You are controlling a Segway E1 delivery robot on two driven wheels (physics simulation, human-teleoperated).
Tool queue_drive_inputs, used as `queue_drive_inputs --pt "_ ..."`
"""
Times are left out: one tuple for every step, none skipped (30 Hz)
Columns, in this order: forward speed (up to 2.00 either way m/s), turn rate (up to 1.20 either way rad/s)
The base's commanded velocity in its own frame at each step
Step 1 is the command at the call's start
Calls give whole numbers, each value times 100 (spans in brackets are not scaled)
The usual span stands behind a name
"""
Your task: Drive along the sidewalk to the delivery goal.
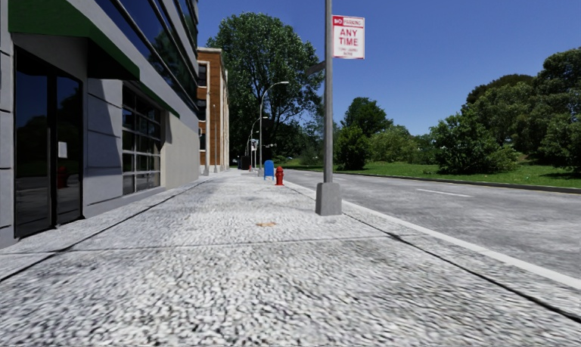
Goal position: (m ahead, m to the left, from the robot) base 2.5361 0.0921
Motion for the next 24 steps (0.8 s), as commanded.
queue_drive_inputs --pt "146 1" --pt "146 0" --pt "146 0" --pt "146 0" --pt "146 0" --pt "146 3" --pt "146 6" --pt "146 7" --pt "146 7" --pt "146 7" --pt "146 2" --pt "146 0" --pt "146 0" --pt "146 0" --pt "146 0" --pt "146 0" --pt "146 0" --pt "146 0" --pt "146 0" --pt "146 0" --pt "146 0" --pt "146 0" --pt "146 0" --pt "146 0"
